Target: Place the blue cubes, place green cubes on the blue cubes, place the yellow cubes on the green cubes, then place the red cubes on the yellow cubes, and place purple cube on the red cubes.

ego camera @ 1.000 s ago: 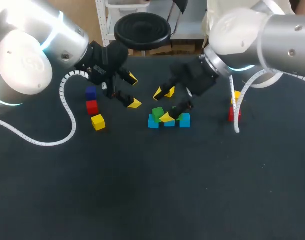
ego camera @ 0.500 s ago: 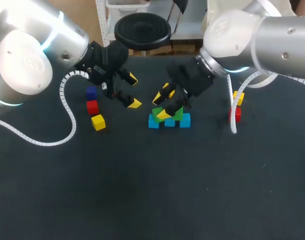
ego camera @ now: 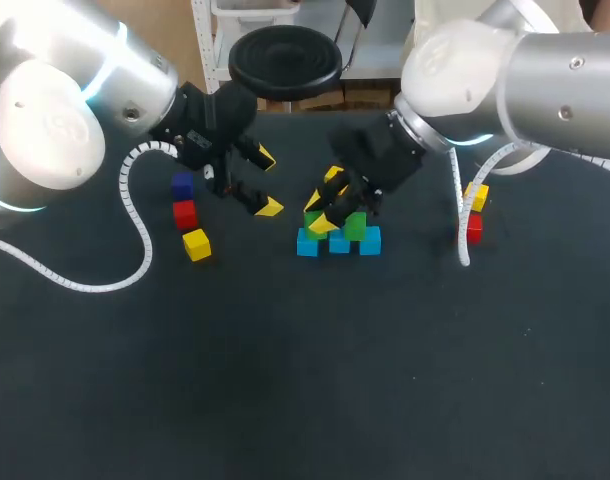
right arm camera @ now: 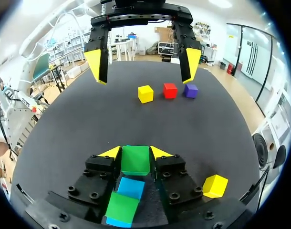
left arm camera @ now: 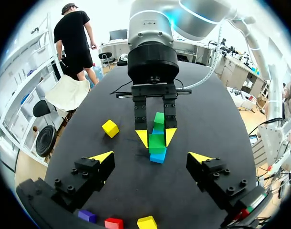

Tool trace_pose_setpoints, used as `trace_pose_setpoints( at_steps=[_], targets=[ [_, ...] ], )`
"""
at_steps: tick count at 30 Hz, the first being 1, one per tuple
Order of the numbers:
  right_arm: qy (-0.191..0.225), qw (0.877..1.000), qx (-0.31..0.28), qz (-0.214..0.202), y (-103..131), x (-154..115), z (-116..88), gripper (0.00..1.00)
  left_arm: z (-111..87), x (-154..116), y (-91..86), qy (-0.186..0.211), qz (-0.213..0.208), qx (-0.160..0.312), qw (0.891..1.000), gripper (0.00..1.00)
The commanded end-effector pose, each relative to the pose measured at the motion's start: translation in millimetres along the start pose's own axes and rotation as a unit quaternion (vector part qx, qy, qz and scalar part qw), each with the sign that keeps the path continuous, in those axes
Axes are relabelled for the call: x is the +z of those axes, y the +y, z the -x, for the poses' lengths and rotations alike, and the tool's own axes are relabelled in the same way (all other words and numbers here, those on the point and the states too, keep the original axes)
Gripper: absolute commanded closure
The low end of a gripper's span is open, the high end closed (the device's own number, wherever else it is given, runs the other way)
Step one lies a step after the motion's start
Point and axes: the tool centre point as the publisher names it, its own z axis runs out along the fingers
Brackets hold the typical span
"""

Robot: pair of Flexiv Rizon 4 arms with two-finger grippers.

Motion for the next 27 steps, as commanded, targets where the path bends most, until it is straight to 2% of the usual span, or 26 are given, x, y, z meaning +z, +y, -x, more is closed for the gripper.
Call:
trace_pose_setpoints(
  at_steps=[1, 8, 27],
  targets=[
    [0.009, 1.000, 0.000, -0.014, 8, -7, 6, 1.00, -1.7, 0, -0.5, -0.003, 0.000, 0.002, 1.000, 0.00],
    [0.024, 0.999, 0.013, -0.025, 12, -13, 7, 1.00, -1.7, 0, -0.5, -0.003, 0.000, 0.002, 1.000, 0.00],
    [0.017, 0.999, 0.030, -0.027, 15, -8, -3, 1.00, -1.7, 0, -0.5, -0.003, 0.000, 0.002, 1.000, 0.00]
  ],
)
